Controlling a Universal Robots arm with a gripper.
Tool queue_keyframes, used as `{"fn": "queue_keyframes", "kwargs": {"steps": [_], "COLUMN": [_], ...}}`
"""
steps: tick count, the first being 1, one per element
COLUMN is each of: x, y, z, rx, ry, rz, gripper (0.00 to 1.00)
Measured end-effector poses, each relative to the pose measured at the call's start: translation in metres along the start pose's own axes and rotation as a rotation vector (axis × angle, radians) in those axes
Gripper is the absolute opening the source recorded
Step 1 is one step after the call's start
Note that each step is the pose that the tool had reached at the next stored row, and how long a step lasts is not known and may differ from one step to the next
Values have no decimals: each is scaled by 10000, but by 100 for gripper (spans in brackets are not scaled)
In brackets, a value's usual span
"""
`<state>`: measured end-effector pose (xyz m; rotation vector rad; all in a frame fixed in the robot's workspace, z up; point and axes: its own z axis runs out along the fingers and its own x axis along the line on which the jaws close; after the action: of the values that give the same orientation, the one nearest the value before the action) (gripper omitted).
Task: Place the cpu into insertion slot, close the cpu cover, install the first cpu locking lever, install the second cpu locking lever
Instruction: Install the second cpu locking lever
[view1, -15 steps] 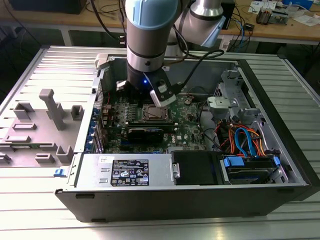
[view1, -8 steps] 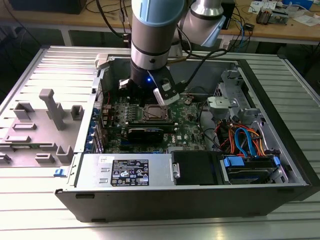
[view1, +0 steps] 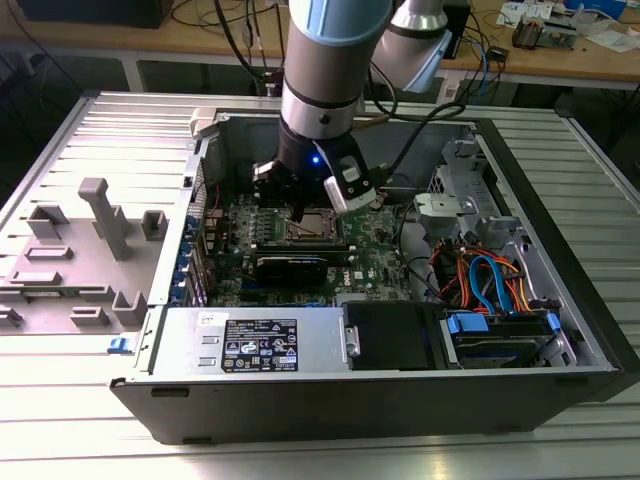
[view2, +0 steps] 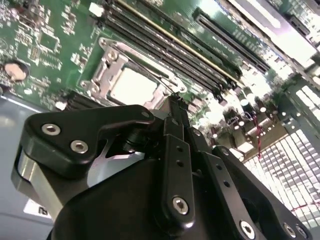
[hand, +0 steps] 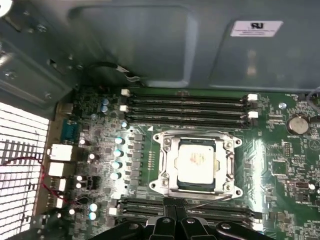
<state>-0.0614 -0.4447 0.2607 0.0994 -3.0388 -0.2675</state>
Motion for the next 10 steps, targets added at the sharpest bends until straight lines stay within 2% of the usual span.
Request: {"fn": "queue_keyframes", "kwargs": {"steps": [3,5,6,10], "x": [-26,-27,-11,43], "y": [-12,-28,-32,-37], "z": [62,152,179,228], "rx": [-5,-11,-13,-20], "ry": [59,150,187,270], "rz": [10,25,31,47], "gripper": [11,11,11,11]}}
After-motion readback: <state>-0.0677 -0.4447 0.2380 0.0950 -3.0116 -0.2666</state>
